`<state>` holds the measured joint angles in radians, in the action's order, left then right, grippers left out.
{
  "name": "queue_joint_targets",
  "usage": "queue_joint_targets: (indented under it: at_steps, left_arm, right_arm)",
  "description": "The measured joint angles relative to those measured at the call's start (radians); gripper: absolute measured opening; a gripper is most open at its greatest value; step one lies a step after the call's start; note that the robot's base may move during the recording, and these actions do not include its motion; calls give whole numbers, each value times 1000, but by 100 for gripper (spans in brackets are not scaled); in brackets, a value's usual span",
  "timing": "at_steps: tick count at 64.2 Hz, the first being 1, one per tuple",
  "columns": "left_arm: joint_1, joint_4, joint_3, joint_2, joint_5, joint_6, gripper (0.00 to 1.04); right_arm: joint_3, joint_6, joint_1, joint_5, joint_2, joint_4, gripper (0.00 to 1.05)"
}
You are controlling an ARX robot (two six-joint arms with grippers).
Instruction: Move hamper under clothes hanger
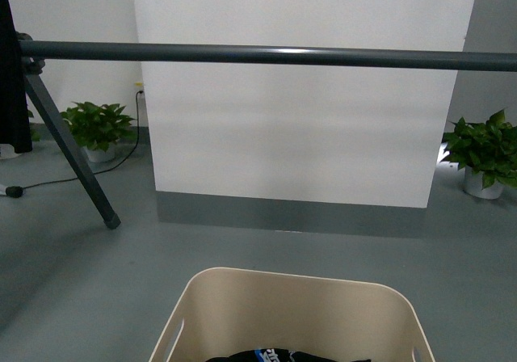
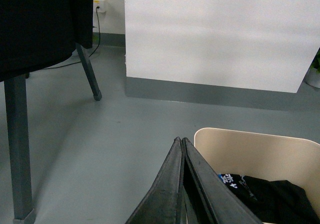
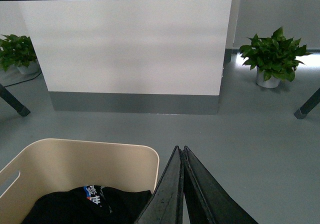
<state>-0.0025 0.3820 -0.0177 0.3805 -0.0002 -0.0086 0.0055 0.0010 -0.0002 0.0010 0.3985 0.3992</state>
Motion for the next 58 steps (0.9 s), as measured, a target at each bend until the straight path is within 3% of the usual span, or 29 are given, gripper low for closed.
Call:
queue_joint_targets:
  at_steps: [27, 34, 39, 58]
  left_arm:
    - [0, -153, 0, -155, 0, 0, 3]
    - [0, -362, 0, -334, 1, 2, 3]
    - [0, -376, 0, -371, 0, 2, 3]
    - [0, -380, 0, -375, 0, 2, 3]
  right_arm:
    - [0, 0, 0, 0, -163, -160, 2]
    - [0, 0, 0, 0, -302, -328, 2]
    - [0, 0, 0, -2, -375, -391, 2]
    - [0, 0, 0, -2, -394, -398, 2]
